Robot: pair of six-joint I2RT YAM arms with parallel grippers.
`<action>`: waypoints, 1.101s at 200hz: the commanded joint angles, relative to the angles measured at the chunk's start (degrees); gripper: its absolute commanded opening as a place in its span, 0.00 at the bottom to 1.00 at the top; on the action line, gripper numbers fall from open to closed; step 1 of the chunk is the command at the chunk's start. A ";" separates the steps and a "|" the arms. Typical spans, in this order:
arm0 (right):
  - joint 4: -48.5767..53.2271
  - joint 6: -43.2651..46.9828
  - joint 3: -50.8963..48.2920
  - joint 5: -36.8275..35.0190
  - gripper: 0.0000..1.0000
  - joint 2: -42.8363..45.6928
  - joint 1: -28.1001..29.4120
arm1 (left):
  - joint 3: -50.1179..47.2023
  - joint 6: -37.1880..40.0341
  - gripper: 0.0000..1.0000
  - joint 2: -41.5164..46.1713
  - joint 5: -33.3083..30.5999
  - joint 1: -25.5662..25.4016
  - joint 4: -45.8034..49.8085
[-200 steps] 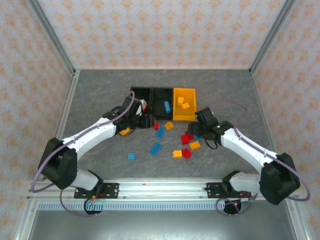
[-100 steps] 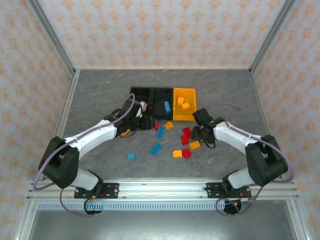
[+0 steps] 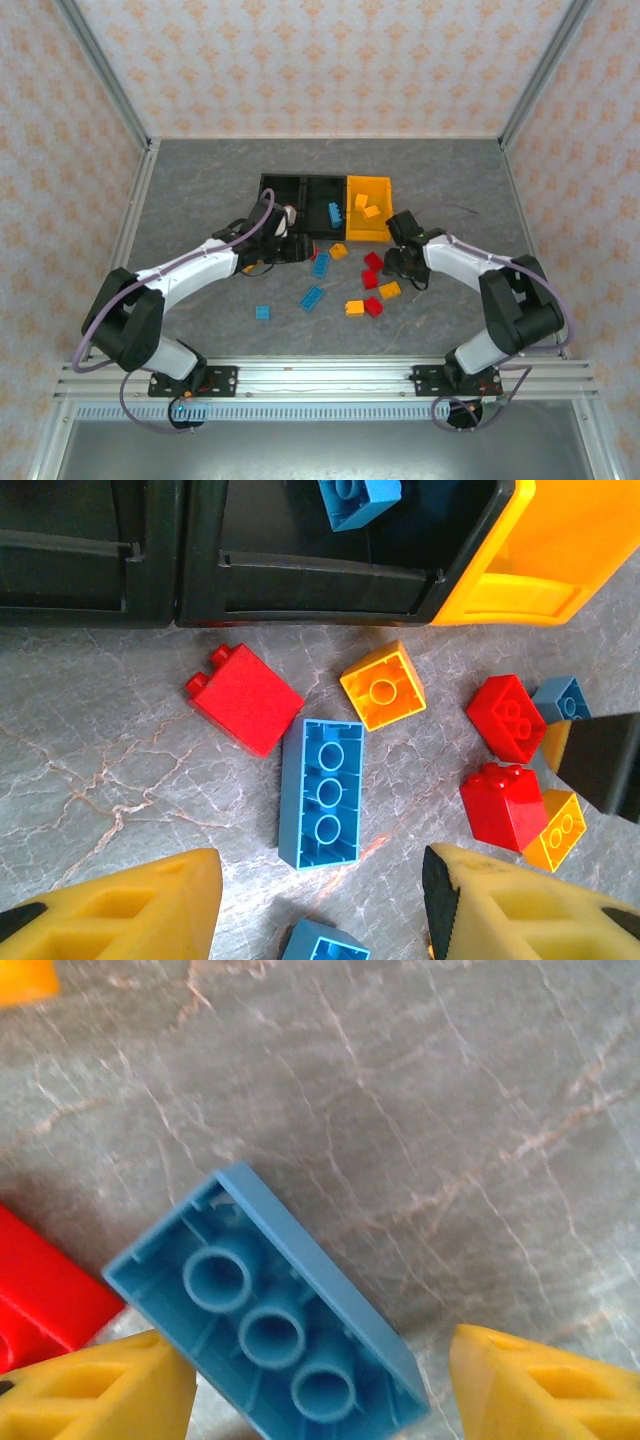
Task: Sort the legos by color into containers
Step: Pick up the lego from the center of the table, then place the lego in the container.
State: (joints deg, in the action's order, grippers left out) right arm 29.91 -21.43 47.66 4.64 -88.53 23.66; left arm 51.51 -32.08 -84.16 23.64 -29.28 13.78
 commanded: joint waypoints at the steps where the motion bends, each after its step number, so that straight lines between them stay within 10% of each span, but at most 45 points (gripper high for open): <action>1: -1.21 1.89 2.67 -3.24 0.66 -2.85 -0.35 | 1.60 -0.70 0.57 -0.40 0.37 -0.25 -0.49; 85: 0.23 1.95 3.67 -3.39 0.28 0.29 -0.54 | 0.16 -1.15 0.57 1.74 -0.06 -0.30 -1.22; 148: 2.26 0.19 12.99 3.45 0.25 6.09 1.58 | -2.20 -4.81 0.57 4.94 0.68 0.41 -5.58; 220: 0.68 -0.55 34.71 6.81 0.26 -11.24 10.19 | -6.37 -8.50 0.57 13.82 -0.03 8.55 -3.64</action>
State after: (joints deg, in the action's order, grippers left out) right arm 30.44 -21.23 76.42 10.15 -93.76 31.64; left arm 47.05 -38.50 -74.26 24.01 -23.16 9.58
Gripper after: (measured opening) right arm 0.299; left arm 0.574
